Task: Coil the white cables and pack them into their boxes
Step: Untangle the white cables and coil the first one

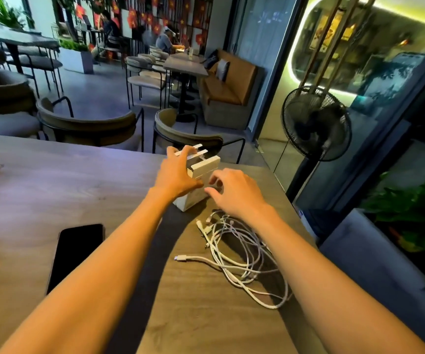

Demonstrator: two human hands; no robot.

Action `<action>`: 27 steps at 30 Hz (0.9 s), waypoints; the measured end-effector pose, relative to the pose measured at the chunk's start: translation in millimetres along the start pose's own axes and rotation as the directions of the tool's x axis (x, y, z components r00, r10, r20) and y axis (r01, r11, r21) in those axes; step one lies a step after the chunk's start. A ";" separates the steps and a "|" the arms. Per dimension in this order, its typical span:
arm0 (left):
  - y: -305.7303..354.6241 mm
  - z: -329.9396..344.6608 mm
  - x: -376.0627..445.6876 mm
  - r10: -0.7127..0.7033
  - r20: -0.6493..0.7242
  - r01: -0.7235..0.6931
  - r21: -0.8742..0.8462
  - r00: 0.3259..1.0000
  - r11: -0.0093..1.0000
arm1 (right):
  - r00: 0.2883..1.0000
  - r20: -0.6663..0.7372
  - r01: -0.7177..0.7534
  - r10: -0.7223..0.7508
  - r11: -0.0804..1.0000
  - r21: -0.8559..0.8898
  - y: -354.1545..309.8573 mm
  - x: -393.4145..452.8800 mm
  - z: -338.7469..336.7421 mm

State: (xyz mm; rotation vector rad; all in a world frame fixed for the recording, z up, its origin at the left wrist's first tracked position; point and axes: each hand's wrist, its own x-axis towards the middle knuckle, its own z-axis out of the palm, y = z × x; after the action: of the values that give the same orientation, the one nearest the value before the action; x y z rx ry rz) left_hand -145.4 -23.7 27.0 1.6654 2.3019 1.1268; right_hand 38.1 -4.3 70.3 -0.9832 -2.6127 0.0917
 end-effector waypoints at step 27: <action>116.1 73.9 33.7 0.467 0.088 -0.457 -0.116 0.880 0.882 | 0.877 0.294 -0.424 0.379 0.900 0.103 142.8 -67.5 15.5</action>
State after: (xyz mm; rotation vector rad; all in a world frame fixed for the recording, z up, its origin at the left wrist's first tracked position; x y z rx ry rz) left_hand -33.2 58.3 54.6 2.2497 1.7966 1.1490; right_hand 169.7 61.0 10.0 -1.5317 -2.5281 0.5726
